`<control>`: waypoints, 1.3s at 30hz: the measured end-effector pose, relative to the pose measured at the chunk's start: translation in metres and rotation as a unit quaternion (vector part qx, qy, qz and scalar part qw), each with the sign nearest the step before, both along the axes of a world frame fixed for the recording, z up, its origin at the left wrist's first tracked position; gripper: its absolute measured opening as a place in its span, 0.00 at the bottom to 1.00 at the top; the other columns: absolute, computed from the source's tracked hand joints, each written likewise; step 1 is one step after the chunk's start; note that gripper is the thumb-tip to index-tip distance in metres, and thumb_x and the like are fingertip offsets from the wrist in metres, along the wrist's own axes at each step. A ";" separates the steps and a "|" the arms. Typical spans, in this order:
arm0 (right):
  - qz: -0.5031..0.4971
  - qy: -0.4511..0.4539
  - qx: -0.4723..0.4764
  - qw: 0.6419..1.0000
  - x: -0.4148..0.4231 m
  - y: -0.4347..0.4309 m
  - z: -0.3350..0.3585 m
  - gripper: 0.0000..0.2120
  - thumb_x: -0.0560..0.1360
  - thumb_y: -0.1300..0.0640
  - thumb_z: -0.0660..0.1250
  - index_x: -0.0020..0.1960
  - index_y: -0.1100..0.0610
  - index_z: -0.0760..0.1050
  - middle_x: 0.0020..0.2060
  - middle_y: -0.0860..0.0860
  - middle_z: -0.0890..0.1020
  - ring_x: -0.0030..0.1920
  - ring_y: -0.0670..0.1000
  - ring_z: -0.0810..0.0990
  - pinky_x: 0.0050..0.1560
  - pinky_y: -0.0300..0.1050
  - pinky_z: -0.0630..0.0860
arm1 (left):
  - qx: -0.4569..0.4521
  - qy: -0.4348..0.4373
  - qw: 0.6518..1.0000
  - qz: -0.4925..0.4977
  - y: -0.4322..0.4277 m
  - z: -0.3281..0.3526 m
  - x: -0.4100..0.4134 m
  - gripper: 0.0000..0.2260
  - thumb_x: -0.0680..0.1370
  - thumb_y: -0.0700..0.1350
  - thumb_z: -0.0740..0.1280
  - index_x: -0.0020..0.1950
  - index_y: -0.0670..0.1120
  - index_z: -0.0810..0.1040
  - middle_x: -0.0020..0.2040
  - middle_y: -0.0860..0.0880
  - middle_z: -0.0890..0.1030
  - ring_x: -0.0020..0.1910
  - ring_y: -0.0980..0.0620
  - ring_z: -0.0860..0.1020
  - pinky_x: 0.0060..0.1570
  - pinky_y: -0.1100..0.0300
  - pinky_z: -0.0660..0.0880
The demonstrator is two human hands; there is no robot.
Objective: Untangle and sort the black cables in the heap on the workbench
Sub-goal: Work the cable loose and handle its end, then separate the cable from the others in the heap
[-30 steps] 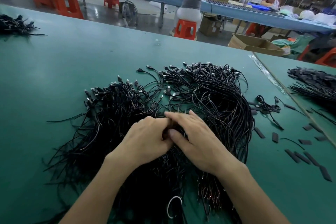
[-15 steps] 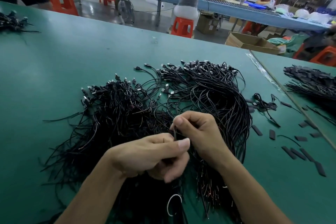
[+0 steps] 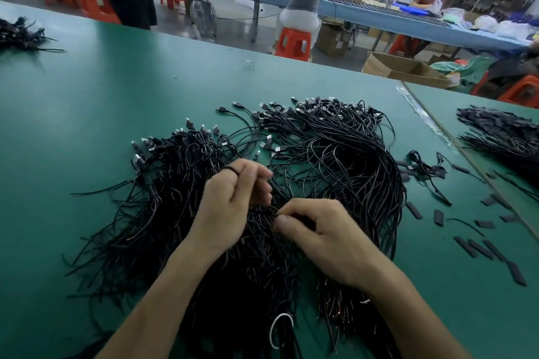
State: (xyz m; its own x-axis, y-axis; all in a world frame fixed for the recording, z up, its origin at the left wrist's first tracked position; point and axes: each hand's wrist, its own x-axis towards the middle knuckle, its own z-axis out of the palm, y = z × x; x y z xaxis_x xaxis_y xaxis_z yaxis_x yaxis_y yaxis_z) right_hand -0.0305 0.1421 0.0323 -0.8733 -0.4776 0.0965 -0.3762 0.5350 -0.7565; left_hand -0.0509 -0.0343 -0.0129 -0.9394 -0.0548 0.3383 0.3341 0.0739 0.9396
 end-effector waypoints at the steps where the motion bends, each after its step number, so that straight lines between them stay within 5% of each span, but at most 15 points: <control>1: 0.003 0.014 -0.008 1.000 -0.001 0.001 0.005 0.08 0.79 0.52 0.66 0.43 0.49 0.82 0.33 0.47 0.80 0.30 0.44 0.74 0.30 0.42 0.71 | -0.049 -0.017 0.998 -0.029 0.001 0.000 0.002 0.16 0.82 0.54 0.56 0.44 0.49 0.80 0.36 0.51 0.82 0.34 0.54 0.81 0.36 0.63 0.78; 4: 0.004 0.071 -0.022 0.997 -0.006 0.003 0.016 0.06 0.77 0.52 0.70 0.42 0.47 0.83 0.37 0.43 0.82 0.38 0.43 0.80 0.37 0.33 0.72 | -0.075 -0.084 0.987 -0.116 0.011 0.009 0.012 0.28 0.79 0.67 0.53 0.30 0.51 0.76 0.23 0.51 0.73 0.21 0.57 0.70 0.24 0.67 0.67; 9: -0.053 0.056 -0.188 0.979 -0.018 0.006 0.022 0.13 0.66 0.43 0.76 0.40 0.53 0.84 0.33 0.55 0.83 0.32 0.55 0.79 0.34 0.50 0.76 | 0.037 -0.194 0.930 -0.310 0.002 0.027 0.021 0.33 0.79 0.70 0.50 0.27 0.46 0.71 0.20 0.53 0.62 0.18 0.56 0.58 0.20 0.67 0.58; 13: -0.042 -0.017 -0.174 0.984 -0.019 -0.004 0.007 0.11 0.73 0.43 0.69 0.41 0.48 0.83 0.28 0.53 0.78 0.28 0.56 0.70 0.28 0.54 0.67 | 0.244 -0.216 0.832 -0.449 -0.013 0.033 0.019 0.24 0.81 0.58 0.63 0.28 0.48 0.71 0.21 0.54 0.62 0.18 0.59 0.59 0.17 0.67 0.53; 16: -0.038 -0.048 -0.060 0.996 -0.015 -0.009 -0.005 0.12 0.81 0.48 0.63 0.41 0.45 0.81 0.27 0.48 0.75 0.26 0.48 0.70 0.28 0.47 0.67 | 0.436 -0.169 0.767 -0.440 -0.014 0.034 0.010 0.17 0.82 0.51 0.63 0.35 0.45 0.76 0.24 0.53 0.67 0.21 0.59 0.65 0.19 0.68 0.62; 18: -0.013 -0.050 0.017 0.999 -0.011 -0.011 -0.009 0.12 0.82 0.48 0.62 0.47 0.48 0.83 0.24 0.46 0.72 0.25 0.44 0.67 0.27 0.41 0.65 | 0.501 -0.151 0.797 -0.300 -0.011 0.031 0.004 0.16 0.81 0.52 0.62 0.38 0.45 0.80 0.29 0.52 0.76 0.26 0.58 0.75 0.25 0.68 0.73; 20: 0.024 -0.048 0.066 0.996 -0.006 -0.014 -0.008 0.12 0.82 0.47 0.62 0.49 0.49 0.83 0.24 0.45 0.73 0.23 0.43 0.67 0.26 0.38 0.64 | 0.468 -0.101 0.865 -0.151 -0.009 0.019 -0.003 0.17 0.81 0.51 0.58 0.45 0.43 0.83 0.38 0.48 0.83 0.38 0.53 0.83 0.39 0.62 0.81; 23: 0.049 -0.037 0.082 0.995 -0.003 -0.017 0.000 0.11 0.82 0.49 0.62 0.47 0.53 0.81 0.29 0.48 0.78 0.26 0.43 0.71 0.27 0.39 0.67 | 0.228 -0.032 0.973 -0.024 -0.006 0.000 -0.008 0.16 0.81 0.51 0.57 0.54 0.43 0.80 0.47 0.47 0.85 0.50 0.48 0.84 0.50 0.58 0.80; 25: 0.050 -0.027 0.072 0.996 -0.004 -0.017 0.006 0.11 0.82 0.53 0.62 0.45 0.56 0.80 0.30 0.49 0.77 0.27 0.43 0.69 0.28 0.40 0.68 | 0.038 -0.001 0.999 0.005 -0.001 -0.007 -0.005 0.16 0.82 0.52 0.57 0.51 0.46 0.81 0.45 0.49 0.85 0.47 0.52 0.84 0.47 0.63 0.80; 27: 0.049 -0.016 0.070 0.996 -0.006 -0.014 0.011 0.13 0.82 0.55 0.62 0.41 0.54 0.78 0.30 0.47 0.76 0.28 0.43 0.71 0.31 0.45 0.72 | -0.082 -0.004 0.997 -0.014 0.004 -0.008 0.000 0.19 0.84 0.57 0.56 0.41 0.53 0.82 0.36 0.53 0.83 0.35 0.57 0.82 0.36 0.66 0.76; 29: 0.050 -0.004 0.075 0.996 -0.009 -0.010 0.016 0.12 0.81 0.54 0.64 0.40 0.51 0.80 0.34 0.45 0.82 0.35 0.43 0.80 0.40 0.51 0.78 | -0.078 -0.055 0.992 -0.078 0.008 -0.004 0.005 0.29 0.79 0.69 0.53 0.30 0.53 0.78 0.25 0.52 0.77 0.23 0.56 0.74 0.26 0.65 0.69; 34: -0.038 0.072 0.029 0.996 -0.017 -0.001 0.024 0.07 0.71 0.44 0.74 0.40 0.47 0.83 0.34 0.43 0.84 0.36 0.44 0.83 0.40 0.53 0.81 | -0.083 -0.207 0.954 -0.201 0.001 0.011 0.010 0.36 0.75 0.74 0.46 0.25 0.48 0.73 0.18 0.52 0.66 0.17 0.56 0.62 0.20 0.68 0.61; 39: -0.027 0.061 -0.077 0.995 -0.020 -0.007 0.020 0.07 0.75 0.46 0.72 0.43 0.48 0.84 0.30 0.46 0.81 0.29 0.41 0.74 0.29 0.39 0.71 | 0.157 -0.214 0.888 -0.375 -0.023 0.018 0.014 0.27 0.82 0.61 0.60 0.27 0.47 0.69 0.18 0.54 0.64 0.16 0.58 0.58 0.18 0.68 0.56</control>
State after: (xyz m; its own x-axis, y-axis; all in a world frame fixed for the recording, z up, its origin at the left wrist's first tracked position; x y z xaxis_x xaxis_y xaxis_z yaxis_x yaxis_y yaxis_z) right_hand -0.0509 0.1351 0.0526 -0.8747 -0.4010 0.2722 -0.4442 0.4385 -0.7813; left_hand -0.0366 -0.0575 0.0055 -0.7909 0.6116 0.0197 -0.2142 -0.3069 0.9273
